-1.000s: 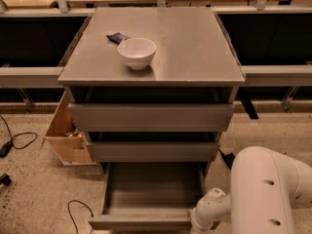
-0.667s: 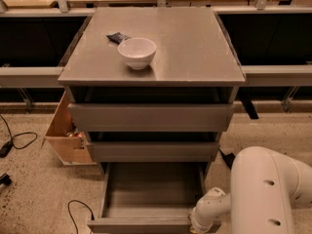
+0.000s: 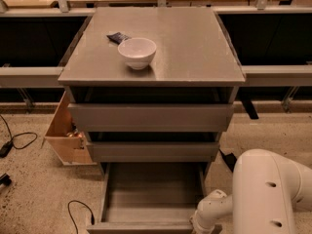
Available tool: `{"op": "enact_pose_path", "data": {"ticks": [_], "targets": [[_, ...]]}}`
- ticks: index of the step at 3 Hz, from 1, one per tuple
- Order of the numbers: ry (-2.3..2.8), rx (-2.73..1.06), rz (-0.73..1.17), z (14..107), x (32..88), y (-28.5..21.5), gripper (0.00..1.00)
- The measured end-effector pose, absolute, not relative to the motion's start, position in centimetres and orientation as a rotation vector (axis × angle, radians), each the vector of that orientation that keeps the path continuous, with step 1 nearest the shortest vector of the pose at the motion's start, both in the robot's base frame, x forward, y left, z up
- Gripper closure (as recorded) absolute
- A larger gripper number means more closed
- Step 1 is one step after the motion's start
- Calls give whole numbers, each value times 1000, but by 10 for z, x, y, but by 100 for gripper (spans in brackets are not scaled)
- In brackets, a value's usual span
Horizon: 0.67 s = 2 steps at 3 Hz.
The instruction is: Open bottom drawer
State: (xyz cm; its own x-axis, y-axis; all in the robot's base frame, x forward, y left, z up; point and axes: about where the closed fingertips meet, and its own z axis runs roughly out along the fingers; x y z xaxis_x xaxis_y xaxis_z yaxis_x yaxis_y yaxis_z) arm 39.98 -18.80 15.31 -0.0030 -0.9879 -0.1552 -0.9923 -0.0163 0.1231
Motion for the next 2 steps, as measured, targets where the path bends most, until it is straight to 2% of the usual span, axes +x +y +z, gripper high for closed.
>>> {"op": "enact_pose_path", "data": {"ticks": [2], "targets": [[2209, -2210, 349, 150, 391, -192, 100]]}}
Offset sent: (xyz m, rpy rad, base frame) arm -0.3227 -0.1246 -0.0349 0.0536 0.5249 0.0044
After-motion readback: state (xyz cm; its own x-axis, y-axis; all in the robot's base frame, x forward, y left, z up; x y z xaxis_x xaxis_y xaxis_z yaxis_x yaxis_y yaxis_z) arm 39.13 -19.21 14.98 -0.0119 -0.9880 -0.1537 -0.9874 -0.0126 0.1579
